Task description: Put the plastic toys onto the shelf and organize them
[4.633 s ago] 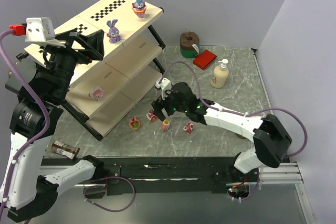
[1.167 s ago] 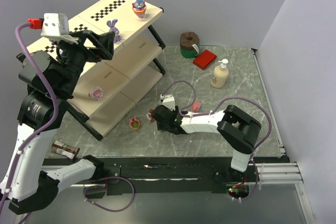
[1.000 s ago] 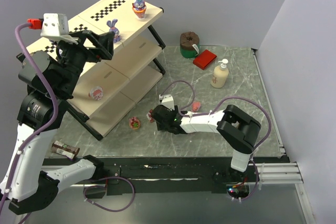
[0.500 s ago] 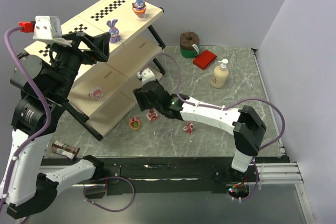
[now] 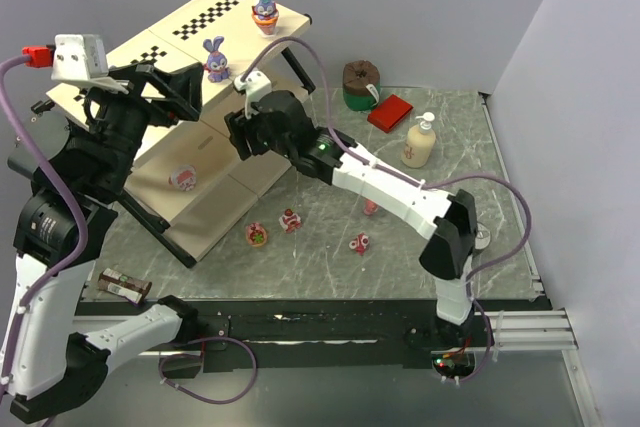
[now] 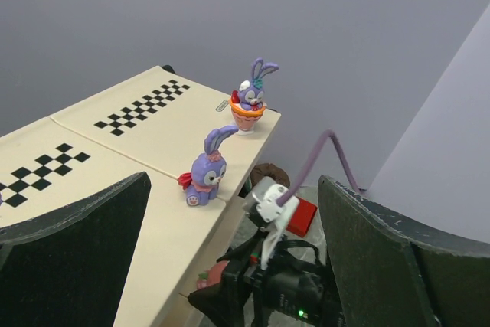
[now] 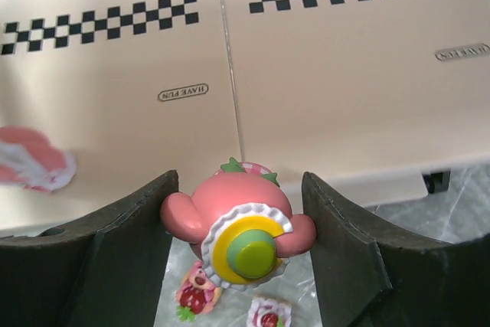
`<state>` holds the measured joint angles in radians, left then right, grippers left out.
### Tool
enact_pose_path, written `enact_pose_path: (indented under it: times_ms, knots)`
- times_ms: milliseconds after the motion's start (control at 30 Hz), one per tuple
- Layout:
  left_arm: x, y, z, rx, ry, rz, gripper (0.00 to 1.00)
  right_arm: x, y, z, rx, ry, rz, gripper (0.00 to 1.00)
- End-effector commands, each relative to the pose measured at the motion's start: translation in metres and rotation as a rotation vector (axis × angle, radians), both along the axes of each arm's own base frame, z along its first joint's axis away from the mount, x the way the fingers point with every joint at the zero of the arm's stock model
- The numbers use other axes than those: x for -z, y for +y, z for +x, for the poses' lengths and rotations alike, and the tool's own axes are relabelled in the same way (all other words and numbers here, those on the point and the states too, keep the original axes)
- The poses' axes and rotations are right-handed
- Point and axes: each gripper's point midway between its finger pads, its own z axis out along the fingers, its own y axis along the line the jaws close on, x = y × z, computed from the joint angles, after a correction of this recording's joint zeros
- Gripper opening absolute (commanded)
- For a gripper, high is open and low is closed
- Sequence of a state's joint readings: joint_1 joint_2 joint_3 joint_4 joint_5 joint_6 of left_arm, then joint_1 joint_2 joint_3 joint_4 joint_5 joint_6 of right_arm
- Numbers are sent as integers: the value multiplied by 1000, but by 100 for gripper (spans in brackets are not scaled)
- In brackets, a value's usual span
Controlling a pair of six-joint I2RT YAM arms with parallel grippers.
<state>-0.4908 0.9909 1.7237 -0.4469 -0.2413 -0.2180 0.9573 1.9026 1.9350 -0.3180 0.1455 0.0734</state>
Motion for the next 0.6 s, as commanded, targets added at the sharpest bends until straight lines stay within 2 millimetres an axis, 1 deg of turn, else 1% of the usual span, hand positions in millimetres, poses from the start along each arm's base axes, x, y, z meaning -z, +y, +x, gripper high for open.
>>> enact_pose_path:
  times_ms: [0, 33, 67, 100, 167, 233, 267, 367, 400, 433, 467, 500, 533, 567]
  knots:
    - [-14, 10, -11, -23, -44, -9, 97, 1, 10, 2, -77, 14, -33, 8]
    - [-14, 10, -10, -27, -43, -8, 96, 5, 12, 3, -88, 18, -43, 9]
    - [-14, 11, -11, -29, -44, -6, 96, 1, 13, 4, -92, 12, -35, 9]
    - [-13, 11, -10, -31, -43, -4, 96, 6, 16, 3, -106, 22, -47, 11]
    - [-13, 12, -9, -37, -44, 0, 97, 4, 18, 2, -129, 20, -46, 12]
    - [-12, 11, -8, -40, -43, 5, 97, 8, 19, 4, -130, 24, -60, 13]
    - [-12, 12, -7, -44, -43, 7, 97, 7, 19, 4, -129, 23, -59, 14]
    - [-12, 12, -7, -49, -45, 9, 96, 15, 20, 5, -130, 35, -71, 15]
    - [-13, 13, -6, -52, -48, 10, 96, 13, 19, 5, -128, 30, -65, 16]
    - [-12, 13, -6, -54, -48, 13, 96, 18, 19, 6, -120, 27, -62, 16]
    - [-11, 13, -6, -56, -47, 15, 96, 18, 20, 6, -115, 25, -54, 17]
    - [-11, 13, -5, -59, -45, 16, 96, 14, 18, 7, -109, 15, -40, 17]
    - [-11, 14, -5, -59, -45, 16, 96, 23, 15, 8, -90, 20, -45, 17]
    - [-11, 14, -4, -61, -45, 17, 96, 11, 16, 8, -87, -8, -3, 17]
